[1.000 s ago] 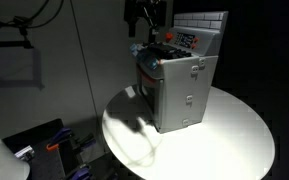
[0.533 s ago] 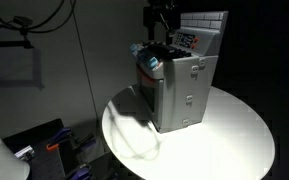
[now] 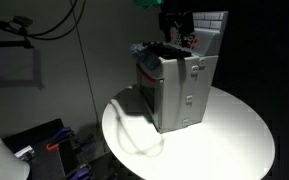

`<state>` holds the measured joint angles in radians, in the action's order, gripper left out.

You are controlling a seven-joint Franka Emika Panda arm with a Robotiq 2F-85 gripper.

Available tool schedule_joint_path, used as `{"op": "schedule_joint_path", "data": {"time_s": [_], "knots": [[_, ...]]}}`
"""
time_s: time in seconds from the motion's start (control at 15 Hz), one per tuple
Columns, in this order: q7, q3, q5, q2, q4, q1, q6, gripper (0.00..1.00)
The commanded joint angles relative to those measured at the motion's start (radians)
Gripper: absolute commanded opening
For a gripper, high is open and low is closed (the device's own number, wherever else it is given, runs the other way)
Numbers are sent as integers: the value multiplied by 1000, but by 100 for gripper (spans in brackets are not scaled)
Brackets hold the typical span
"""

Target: Push the top right button on the toy stove

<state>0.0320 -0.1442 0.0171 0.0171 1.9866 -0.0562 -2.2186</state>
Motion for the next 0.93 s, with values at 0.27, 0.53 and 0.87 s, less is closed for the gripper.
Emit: {"op": "schedule_joint_path", "data": {"time_s": [0.27,0.53,0.87], "knots": [[64,19,-67,-19,-2,-16,-27,100],[64,19,-70,-19,-2,-16,-27,100],[104,20,-86,-44,-11,-16,-86,100]]}}
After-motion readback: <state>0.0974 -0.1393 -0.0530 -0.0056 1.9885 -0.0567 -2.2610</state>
